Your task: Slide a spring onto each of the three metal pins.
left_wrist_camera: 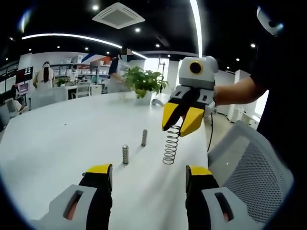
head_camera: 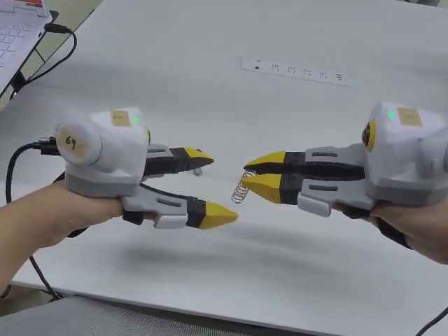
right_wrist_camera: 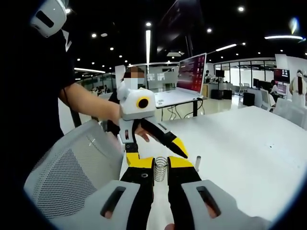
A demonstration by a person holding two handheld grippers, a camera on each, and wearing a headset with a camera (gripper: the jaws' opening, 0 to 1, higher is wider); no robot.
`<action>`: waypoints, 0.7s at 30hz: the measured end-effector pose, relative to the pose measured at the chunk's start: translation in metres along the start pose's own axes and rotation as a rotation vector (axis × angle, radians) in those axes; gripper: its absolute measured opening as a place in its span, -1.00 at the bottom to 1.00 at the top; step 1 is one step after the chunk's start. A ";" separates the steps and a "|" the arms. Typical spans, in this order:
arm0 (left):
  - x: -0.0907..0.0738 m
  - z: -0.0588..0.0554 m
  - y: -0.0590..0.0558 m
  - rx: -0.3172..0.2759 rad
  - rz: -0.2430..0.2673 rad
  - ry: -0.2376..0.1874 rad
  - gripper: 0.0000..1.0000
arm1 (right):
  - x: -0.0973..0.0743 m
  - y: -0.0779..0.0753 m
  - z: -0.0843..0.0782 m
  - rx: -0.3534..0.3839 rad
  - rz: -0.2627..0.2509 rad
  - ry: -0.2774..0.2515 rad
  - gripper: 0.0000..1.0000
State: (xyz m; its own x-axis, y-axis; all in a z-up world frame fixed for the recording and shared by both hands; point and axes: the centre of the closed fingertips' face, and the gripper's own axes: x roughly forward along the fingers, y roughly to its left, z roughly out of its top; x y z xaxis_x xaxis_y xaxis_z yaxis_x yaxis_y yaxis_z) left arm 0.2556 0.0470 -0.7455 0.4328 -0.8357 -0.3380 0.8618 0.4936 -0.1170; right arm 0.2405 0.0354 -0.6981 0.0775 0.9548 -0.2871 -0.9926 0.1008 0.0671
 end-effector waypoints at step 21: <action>-0.032 -0.008 0.024 -0.040 0.120 -0.028 0.73 | 0.002 -0.009 -0.006 -0.012 -0.031 0.024 -0.86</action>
State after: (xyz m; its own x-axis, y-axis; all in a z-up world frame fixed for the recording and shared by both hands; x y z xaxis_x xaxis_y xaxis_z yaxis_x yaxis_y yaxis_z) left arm 0.2602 0.0872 -0.7454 0.5401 -0.7759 -0.3260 0.7922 0.5995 -0.1143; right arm 0.2487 0.0345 -0.7052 0.1061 0.9441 -0.3120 -0.9908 0.1268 0.0466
